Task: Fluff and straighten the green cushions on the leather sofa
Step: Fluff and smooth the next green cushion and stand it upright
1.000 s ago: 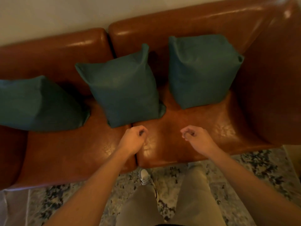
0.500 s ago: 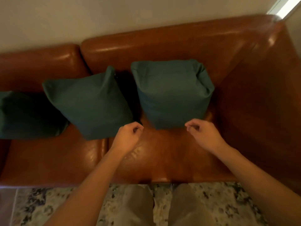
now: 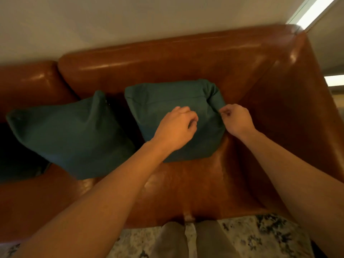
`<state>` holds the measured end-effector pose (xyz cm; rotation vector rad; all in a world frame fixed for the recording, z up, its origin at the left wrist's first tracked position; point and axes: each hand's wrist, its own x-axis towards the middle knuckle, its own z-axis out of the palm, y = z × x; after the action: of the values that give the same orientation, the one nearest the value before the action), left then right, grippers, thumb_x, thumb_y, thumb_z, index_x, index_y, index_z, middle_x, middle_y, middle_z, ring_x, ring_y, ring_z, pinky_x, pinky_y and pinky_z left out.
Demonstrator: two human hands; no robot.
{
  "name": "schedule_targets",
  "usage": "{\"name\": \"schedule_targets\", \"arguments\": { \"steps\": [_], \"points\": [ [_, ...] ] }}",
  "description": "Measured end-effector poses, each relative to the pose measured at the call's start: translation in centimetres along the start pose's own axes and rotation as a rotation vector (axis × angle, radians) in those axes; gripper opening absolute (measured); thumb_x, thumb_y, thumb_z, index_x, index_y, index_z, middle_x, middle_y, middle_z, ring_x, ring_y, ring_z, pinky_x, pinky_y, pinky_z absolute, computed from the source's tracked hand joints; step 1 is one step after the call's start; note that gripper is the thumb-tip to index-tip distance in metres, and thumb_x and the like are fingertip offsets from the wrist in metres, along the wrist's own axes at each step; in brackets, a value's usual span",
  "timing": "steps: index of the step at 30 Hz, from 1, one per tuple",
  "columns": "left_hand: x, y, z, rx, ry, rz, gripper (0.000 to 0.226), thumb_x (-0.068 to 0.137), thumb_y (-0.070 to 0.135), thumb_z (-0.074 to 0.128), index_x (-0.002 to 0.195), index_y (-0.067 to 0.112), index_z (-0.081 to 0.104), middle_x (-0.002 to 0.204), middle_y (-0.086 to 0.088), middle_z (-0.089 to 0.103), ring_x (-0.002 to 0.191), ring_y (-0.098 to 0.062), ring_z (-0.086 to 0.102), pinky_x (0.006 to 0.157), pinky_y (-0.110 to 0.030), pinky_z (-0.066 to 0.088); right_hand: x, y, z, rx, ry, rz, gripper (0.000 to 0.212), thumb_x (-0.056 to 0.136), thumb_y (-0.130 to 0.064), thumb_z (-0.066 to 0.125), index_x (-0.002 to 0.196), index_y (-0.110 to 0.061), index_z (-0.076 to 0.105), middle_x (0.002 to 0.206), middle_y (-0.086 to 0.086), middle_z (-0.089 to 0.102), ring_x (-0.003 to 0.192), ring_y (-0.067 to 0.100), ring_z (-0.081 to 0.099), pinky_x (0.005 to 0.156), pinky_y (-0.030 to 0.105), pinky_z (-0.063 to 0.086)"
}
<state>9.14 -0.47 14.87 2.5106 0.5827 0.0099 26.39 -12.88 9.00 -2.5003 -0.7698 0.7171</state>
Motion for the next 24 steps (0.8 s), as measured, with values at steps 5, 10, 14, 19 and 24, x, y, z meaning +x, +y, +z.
{"name": "schedule_targets", "arguments": {
  "steps": [5, 10, 14, 19, 24],
  "points": [
    [5.7, 1.1, 2.1, 0.171, -0.02, 0.163, 0.027, 0.092, 0.025, 0.05, 0.114, 0.017, 0.065, 0.116, -0.001, 0.056, 0.113, -0.023, 0.046, 0.091, -0.036, 0.037, 1.4, 0.9, -0.6, -0.051, -0.062, -0.027, 0.018, 0.092, -0.014, 0.055, 0.094, -0.01, 0.073, 0.097, 0.012, 0.071, 0.095, 0.031, 0.065, 0.079, 0.035, 0.051],
    [7.6, 0.8, 4.6, 0.371, -0.116, 0.144, 0.032, 0.092, 0.032, 0.047, 0.116, 0.02, 0.065, 0.126, -0.002, 0.055, 0.133, -0.025, 0.036, 0.112, -0.041, 0.02, 3.5, 0.1, -1.8, -0.154, -0.35, -0.161, 0.021, 0.088, -0.017, 0.061, 0.071, -0.006, 0.066, 0.071, 0.011, 0.062, 0.077, 0.027, 0.06, 0.064, 0.029, 0.038],
    [7.4, 0.6, 5.8, 0.41, -0.113, 0.075, 0.037, 0.093, 0.038, 0.048, 0.121, 0.019, 0.063, 0.124, -0.001, 0.056, 0.133, -0.025, 0.035, 0.115, -0.044, 0.015, 4.5, -0.7, -1.6, -0.302, -0.496, -0.182, 0.031, 0.091, -0.019, 0.055, 0.061, -0.01, 0.054, 0.065, 0.006, 0.052, 0.08, 0.029, 0.057, 0.064, 0.03, 0.035],
    [7.5, 1.1, 6.4, 0.432, -0.086, -0.013, 0.04, 0.093, 0.042, 0.049, 0.121, 0.018, 0.064, 0.122, 0.0, 0.055, 0.129, -0.025, 0.036, 0.116, -0.046, 0.017, 4.8, 0.0, -1.0, -0.114, -0.425, -0.137, 0.019, 0.086, -0.015, 0.059, 0.082, 0.0, 0.069, 0.081, 0.015, 0.068, 0.082, 0.03, 0.062, 0.069, 0.038, 0.05],
    [7.6, 1.1, 6.4, 0.379, -0.059, -0.053, 0.042, 0.092, 0.039, 0.051, 0.129, 0.02, 0.059, 0.126, 0.001, 0.054, 0.13, -0.024, 0.035, 0.116, -0.044, 0.017, 4.2, 1.1, -0.7, 0.05, -0.261, -0.169, 0.007, 0.086, -0.021, 0.067, 0.079, -0.018, 0.066, 0.074, -0.012, 0.053, 0.074, 0.01, 0.057, 0.067, 0.022, 0.04]
  ]
}}
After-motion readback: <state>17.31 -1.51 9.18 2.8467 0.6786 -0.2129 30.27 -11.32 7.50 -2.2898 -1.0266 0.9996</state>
